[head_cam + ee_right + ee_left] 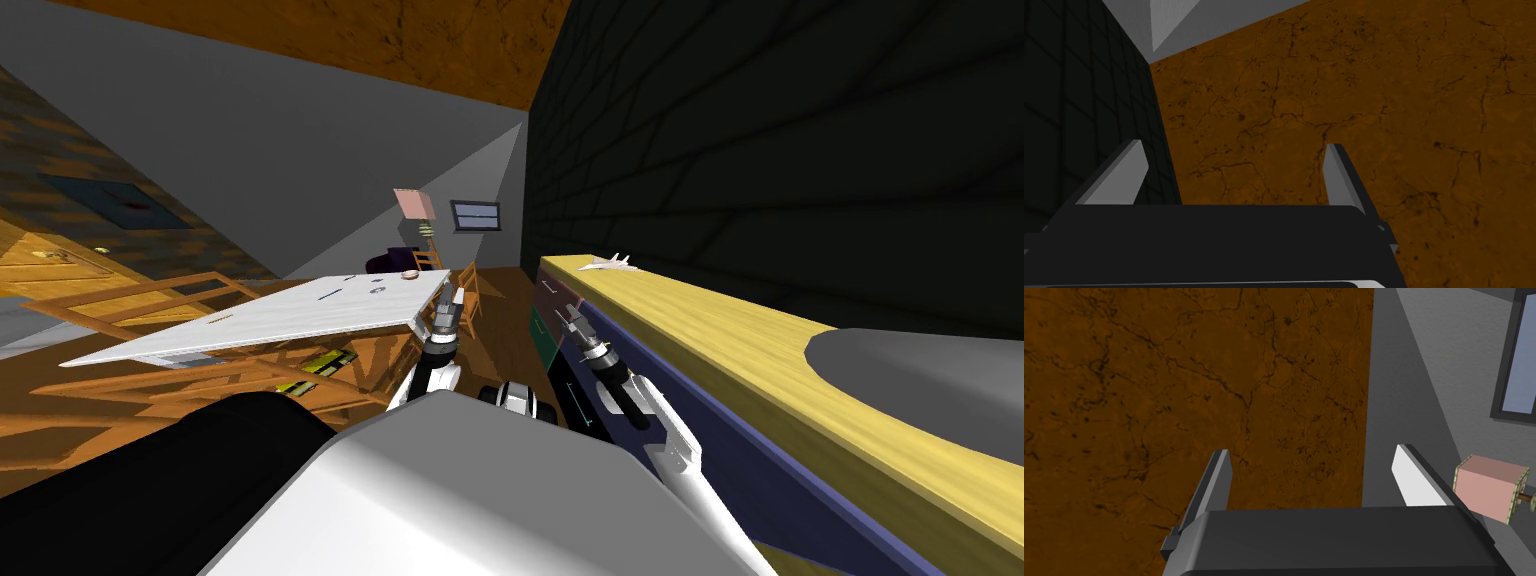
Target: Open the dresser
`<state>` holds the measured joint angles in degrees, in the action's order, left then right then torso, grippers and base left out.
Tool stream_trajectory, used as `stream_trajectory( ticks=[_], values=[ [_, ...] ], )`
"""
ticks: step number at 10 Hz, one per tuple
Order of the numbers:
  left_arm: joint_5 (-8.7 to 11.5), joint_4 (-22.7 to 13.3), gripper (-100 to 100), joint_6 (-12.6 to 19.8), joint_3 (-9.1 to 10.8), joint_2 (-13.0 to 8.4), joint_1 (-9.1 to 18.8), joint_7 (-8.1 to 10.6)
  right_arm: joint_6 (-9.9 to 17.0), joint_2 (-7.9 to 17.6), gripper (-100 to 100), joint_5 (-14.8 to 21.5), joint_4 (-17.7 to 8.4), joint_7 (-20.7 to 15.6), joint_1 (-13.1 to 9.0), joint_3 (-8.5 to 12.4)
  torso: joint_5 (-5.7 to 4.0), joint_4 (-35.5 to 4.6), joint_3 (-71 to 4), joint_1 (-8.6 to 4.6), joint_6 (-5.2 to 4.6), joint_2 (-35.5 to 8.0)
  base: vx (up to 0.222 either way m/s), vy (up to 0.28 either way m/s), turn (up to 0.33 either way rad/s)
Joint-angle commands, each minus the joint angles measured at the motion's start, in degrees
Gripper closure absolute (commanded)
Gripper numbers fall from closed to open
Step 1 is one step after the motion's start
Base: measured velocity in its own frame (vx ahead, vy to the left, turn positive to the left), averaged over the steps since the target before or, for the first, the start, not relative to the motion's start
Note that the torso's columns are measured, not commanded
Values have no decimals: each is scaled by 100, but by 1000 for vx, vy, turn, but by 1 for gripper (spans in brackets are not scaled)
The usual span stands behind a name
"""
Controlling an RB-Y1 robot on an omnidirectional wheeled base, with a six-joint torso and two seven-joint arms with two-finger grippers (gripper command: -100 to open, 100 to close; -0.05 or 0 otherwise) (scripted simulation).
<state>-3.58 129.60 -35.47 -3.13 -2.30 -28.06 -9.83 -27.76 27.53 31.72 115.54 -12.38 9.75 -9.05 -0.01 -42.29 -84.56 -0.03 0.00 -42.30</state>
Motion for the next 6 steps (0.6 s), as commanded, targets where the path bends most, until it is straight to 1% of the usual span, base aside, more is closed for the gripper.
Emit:
stream_trajectory(
  ticks=[1,2,3,4,5,6],
  values=[
    [0,0,0,0,0,0,0,0,9,206,-100,382,-147,-123,-172,-98,2,1,-3,8,-1,5,46,64,-49],
    [0,0,0,0,0,0,0,0,21,389,-100,588,-286,-222,-335,-185,1,0,-1,3,1,1,54,73,-93],
    [0,0,0,0,0,0,0,0,21,389,-100,683,-286,-222,-335,-185,1,1,-2,5,-1,4,37,66,-43],
    [0,0,0,0,0,0,0,0,32,570,-100,887,-432,-319,-504,-277,1,0,1,3,1,-2,45,70,-65],
    [0,0,0,0,0,0,0,0,32,570,-100,980,-432,-319,-504,-277,1,0,0,3,-1,1,42,61,-50],
    [0,0,0,0,0,0,0,0,44,749,-100,1184,-586,-415,-677,-373,0,0,0,0,0,0,47,69,-82]
  ],
)
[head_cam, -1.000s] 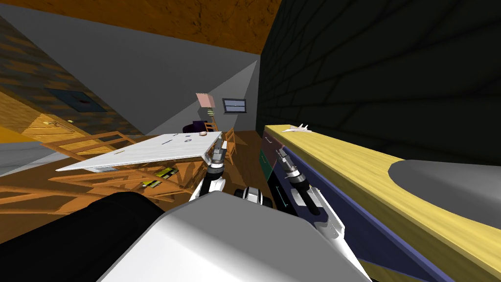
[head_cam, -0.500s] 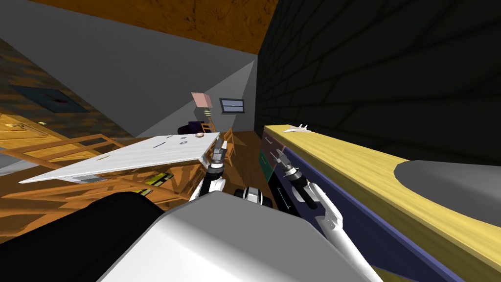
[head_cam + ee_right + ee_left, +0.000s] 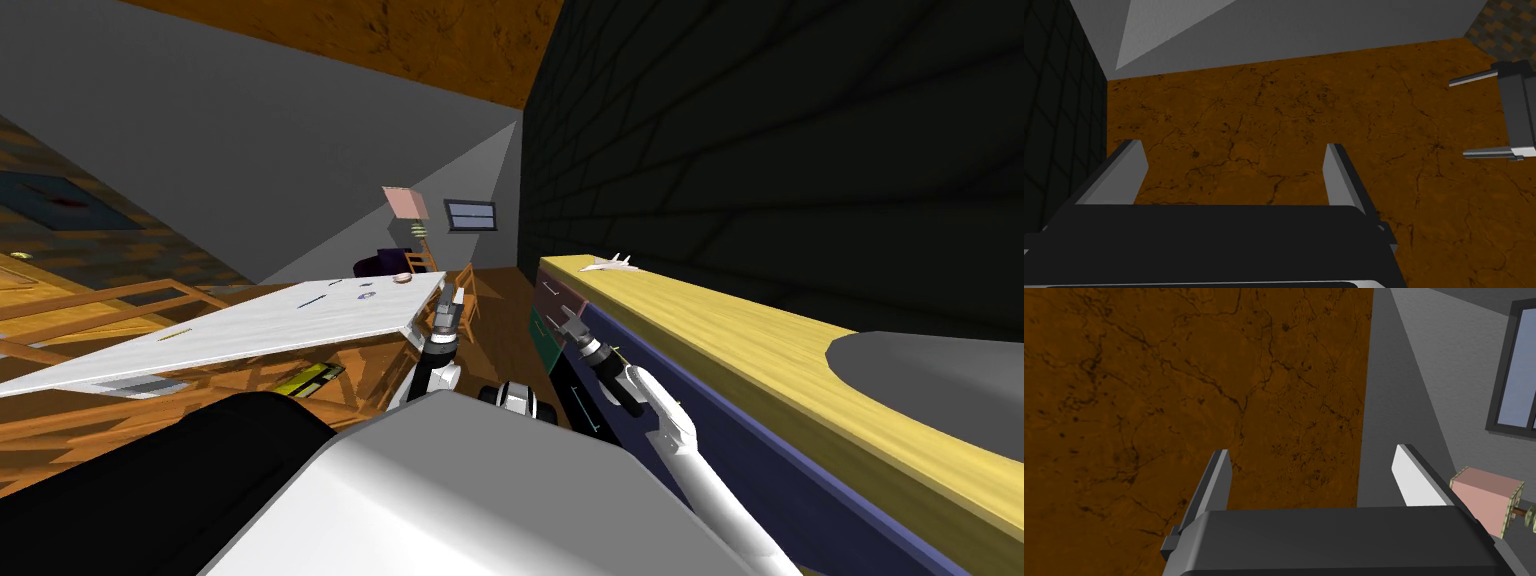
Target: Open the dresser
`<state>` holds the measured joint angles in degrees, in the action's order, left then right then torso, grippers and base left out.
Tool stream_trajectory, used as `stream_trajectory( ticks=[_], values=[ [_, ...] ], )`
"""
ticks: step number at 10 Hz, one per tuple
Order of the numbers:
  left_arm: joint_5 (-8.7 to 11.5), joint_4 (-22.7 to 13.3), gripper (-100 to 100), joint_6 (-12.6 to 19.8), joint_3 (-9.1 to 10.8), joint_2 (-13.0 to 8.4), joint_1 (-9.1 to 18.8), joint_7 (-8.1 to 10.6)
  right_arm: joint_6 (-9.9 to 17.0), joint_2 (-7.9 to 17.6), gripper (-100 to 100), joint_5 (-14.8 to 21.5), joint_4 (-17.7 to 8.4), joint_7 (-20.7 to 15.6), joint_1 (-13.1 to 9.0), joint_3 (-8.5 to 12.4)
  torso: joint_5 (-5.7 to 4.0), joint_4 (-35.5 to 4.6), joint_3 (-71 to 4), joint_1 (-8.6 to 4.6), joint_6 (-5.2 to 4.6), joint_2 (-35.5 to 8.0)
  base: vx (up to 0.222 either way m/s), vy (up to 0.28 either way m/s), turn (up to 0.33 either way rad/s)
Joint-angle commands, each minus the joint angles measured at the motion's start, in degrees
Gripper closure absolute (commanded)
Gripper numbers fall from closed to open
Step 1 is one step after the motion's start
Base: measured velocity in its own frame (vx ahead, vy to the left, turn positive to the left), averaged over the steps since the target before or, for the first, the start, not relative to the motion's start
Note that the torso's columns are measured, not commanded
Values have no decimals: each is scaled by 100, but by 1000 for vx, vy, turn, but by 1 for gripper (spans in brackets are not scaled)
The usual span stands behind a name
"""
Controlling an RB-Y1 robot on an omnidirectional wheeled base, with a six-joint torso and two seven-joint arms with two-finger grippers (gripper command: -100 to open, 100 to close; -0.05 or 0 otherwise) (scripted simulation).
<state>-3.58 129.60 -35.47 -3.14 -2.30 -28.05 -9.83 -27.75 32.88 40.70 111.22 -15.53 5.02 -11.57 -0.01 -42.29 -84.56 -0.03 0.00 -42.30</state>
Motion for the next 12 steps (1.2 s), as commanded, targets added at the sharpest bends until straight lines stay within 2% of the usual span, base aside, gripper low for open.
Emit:
stream_trajectory(
  ticks=[1,2,3,4,5,6,7,8,9,11,12],
  values=[
    [0,0,0,0,0,0,0,0,43,214,-100,374,-154,-99,-203,-121,1,1,-2,3,0,4,36,60,-37],
    [0,0,0,0,0,0,0,0,55,390,-100,586,-316,-193,-381,-222,0,0,0,1,0,0,52,69,-67],
    [0,0,0,0,0,0,0,0,55,390,-100,657,-316,-193,-381,-222,1,1,-2,5,0,5,48,68,-40],
    [0,0,0,0,0,0,0,0,67,564,-100,877,-485,-285,-562,-328,1,1,-2,3,1,3,56,77,-62],
    [0,0,0,0,0,0,0,0,67,564,-100,933,-485,-285,-562,-328,1,1,-3,6,0,5,45,59,-35],
    [0,0,0,0,0,0,0,0,79,736,-100,1153,-662,-374,-747,-438,0,0,0,-1,0,0,57,66,-58],
    [0,0,0,0,0,0,0,0,79,736,-100,1200,-662,-374,-747,-438,0,1,-2,2,0,4,42,63,-35],
    [0,0,0,0,0,0,0,0,91,905,-100,1423,-845,-461,-934,-552,0,0,1,2,0,-3,35,82,-54],
    [0,0,0,0,0,0,0,0,91,905,-100,1459,-845,-461,-934,-552,2,-1,1,9,1,-2,36,73,-26],
    [0,0,0,0,0,0,0,0,115,1237,-100,1851,-1225,-626,-1314,-789,1,1,-3,3,0,6,59,85,-62],
    [0,0,0,0,0,0,0,0,115,1237,-100,1948,-1225,-626,-1314,-789,2,3,-6,8,0,9,56,68,-20]
  ],
)
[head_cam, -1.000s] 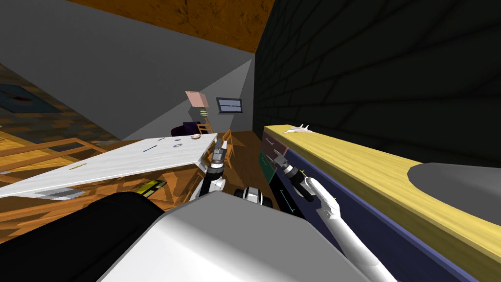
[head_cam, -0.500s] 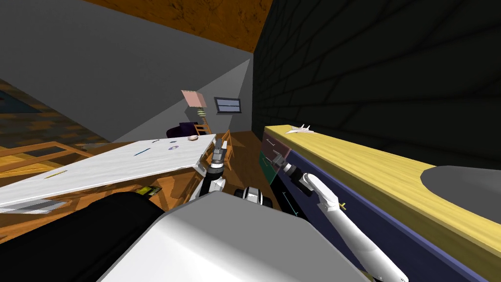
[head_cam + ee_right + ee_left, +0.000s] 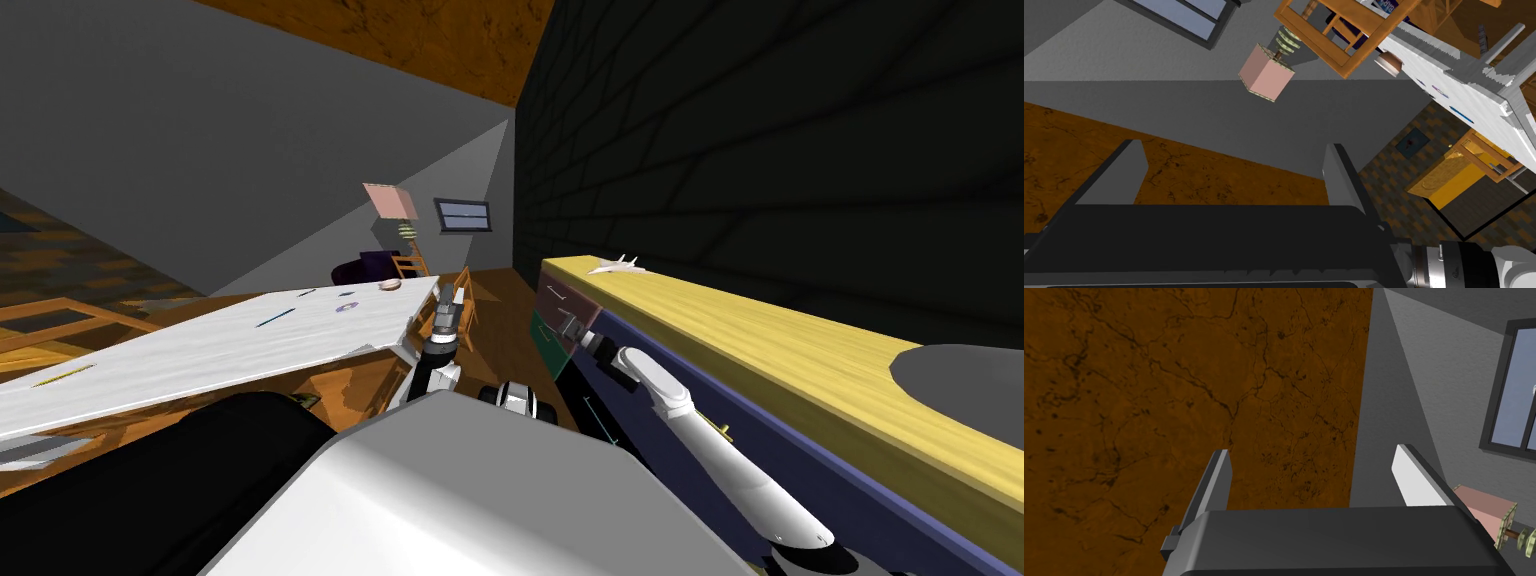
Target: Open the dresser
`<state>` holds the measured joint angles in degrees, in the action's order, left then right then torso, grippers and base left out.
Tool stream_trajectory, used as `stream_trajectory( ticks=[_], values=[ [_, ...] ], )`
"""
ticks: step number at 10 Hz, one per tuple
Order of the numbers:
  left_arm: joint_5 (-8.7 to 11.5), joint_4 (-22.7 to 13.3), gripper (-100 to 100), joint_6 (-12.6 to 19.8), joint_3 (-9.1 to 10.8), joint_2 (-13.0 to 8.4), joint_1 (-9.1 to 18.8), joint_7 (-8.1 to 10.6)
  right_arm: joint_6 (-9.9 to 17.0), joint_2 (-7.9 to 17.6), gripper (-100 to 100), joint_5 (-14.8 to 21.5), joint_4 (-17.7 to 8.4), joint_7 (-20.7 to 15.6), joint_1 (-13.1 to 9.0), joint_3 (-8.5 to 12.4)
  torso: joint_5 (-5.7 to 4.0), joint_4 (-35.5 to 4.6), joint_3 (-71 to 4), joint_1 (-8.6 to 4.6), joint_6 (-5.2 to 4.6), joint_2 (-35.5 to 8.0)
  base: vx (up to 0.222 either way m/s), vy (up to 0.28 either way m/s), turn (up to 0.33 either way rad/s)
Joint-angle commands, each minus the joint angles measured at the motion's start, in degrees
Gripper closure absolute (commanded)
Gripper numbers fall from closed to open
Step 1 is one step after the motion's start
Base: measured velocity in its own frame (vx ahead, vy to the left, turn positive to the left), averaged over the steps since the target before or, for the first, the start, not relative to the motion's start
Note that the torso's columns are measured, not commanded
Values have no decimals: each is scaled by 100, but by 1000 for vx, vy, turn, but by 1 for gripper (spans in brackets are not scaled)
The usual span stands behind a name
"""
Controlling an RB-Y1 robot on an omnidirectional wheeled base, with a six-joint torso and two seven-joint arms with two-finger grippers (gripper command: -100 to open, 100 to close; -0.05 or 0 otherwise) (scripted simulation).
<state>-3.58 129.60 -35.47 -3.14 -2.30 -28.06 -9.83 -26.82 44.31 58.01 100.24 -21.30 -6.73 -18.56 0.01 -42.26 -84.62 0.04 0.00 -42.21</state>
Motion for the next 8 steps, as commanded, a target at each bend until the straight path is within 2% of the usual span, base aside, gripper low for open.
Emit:
stream_trajectory(
  ticks=[1,2,3,7,8],
  values=[
    [0,0,0,0,0,0,0,0,35,256,-100,416,-320,-127,-329,-211,-2,-1,3,-9,1,-4,75,85,-27],
    [0,0,0,0,0,0,0,0,46,414,-100,585,-510,-202,-500,-333,-1,-1,2,-3,0,-2,93,104,-57],
    [0,0,0,0,0,0,0,0,46,414,-100,668,-513,-202,-517,-333,1,0,-1,1,0,1,59,71,-16],
    [0,0,0,0,0,0,0,0,86,1013,-100,1424,-1202,-472,-1223,-798,0,-1,3,-2,0,-4,59,95,-35],
    [0,0,0,0,0,0,0,0,86,1013,-100,1459,-1241,-472,-1226,-798,0,-1,1,-1,0,-1,55,79,-13]
  ],
)
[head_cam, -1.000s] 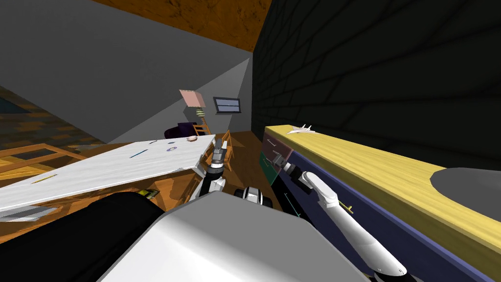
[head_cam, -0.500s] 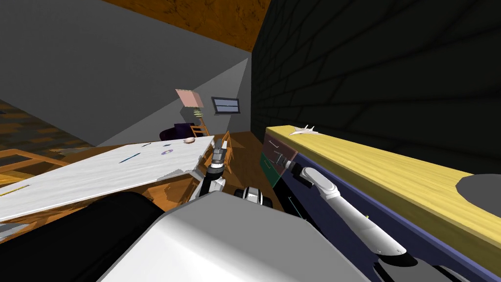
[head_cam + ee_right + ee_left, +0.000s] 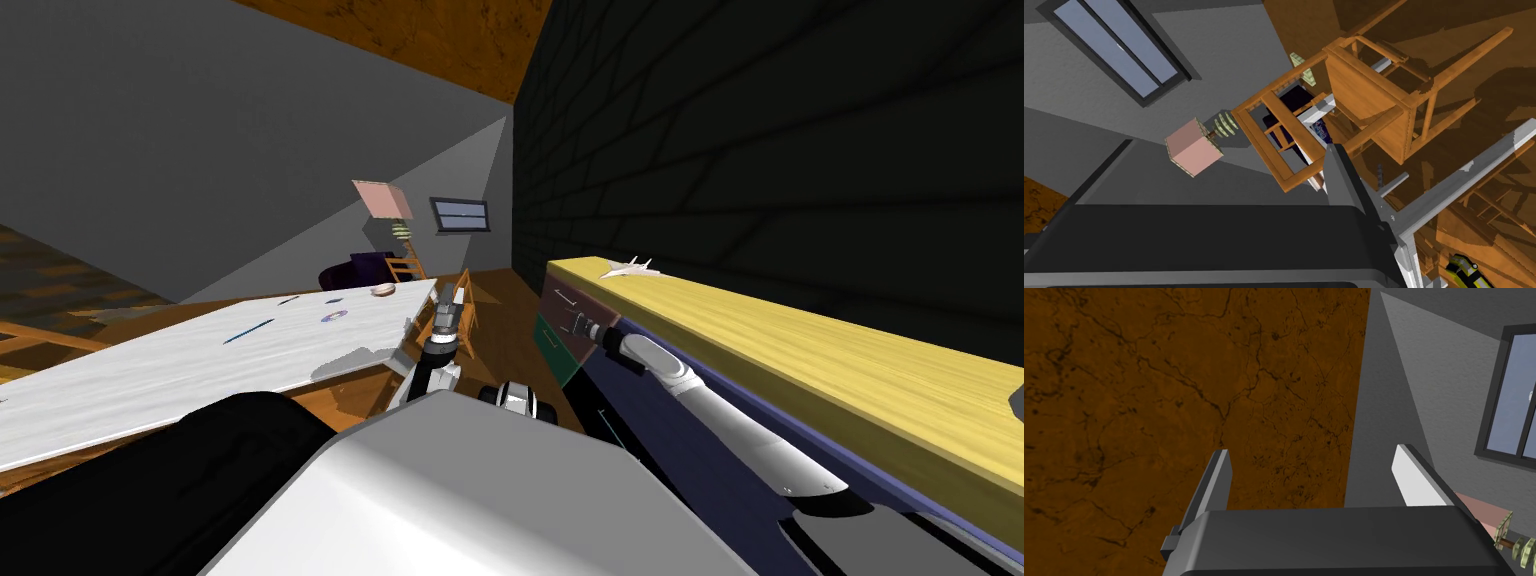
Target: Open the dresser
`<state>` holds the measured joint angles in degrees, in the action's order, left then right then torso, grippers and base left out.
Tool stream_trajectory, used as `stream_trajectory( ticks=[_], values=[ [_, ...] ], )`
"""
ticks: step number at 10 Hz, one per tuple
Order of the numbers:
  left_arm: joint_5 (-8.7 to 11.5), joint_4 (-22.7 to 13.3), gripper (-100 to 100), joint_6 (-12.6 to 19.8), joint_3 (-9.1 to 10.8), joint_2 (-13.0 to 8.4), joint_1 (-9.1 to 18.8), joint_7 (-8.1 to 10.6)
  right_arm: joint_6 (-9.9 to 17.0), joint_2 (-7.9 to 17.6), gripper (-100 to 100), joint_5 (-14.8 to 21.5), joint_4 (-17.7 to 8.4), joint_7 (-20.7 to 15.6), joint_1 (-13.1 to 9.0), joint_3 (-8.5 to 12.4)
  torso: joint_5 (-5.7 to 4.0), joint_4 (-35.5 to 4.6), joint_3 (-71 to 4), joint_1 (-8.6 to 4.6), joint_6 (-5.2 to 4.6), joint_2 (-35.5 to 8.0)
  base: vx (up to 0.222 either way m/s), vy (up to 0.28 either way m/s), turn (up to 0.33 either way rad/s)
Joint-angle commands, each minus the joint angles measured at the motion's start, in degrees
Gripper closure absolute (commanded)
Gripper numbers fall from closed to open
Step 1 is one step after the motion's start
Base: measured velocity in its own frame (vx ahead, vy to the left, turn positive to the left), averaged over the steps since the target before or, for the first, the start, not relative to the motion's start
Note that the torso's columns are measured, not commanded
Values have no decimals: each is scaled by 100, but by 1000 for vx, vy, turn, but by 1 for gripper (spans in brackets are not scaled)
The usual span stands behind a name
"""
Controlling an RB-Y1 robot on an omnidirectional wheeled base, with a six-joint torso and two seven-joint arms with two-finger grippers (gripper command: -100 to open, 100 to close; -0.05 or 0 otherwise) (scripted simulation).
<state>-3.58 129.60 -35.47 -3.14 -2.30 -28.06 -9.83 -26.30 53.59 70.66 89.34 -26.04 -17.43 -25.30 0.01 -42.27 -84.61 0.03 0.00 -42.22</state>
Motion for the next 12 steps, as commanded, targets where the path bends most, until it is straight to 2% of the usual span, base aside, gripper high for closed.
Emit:
stream_trajectory(
  ticks=[1,4,7,9,11,12],
  values=[
    [0,0,0,0,0,0,0,0,41,224,-100,368,-312,-57,-316,-229,-3,-1,4,-9,1,-7,48,62,-17],
    [0,0,0,0,0,0,0,0,60,603,-100,819,-721,-211,-728,-502,0,-1,3,1,0,-4,65,83,-33],
    [0,0,0,0,0,0,0,0,73,902,-100,1152,-1000,-322,-1022,-695,-2,-4,8,-10,-1,-11,49,77,-23],
    [0,0,0,0,1,-1,0,0,78,1073,-100,1332,-1138,-382,-1173,-793,-4,-2,5,-11,0,-7,39,51,-25],
    [0,0,0,0,1,-1,1,0,82,1035,-100,1295,-1086,-329,-1140,-773,-4,-3,9,-11,0,-13,7,11,-3],
    [0,0,0,0,1,-1,1,0,82,1034,100,1294,-1084,-327,-1139,-773,-4,-4,9,-12,-1,-14,0,0,0]
  ],
)
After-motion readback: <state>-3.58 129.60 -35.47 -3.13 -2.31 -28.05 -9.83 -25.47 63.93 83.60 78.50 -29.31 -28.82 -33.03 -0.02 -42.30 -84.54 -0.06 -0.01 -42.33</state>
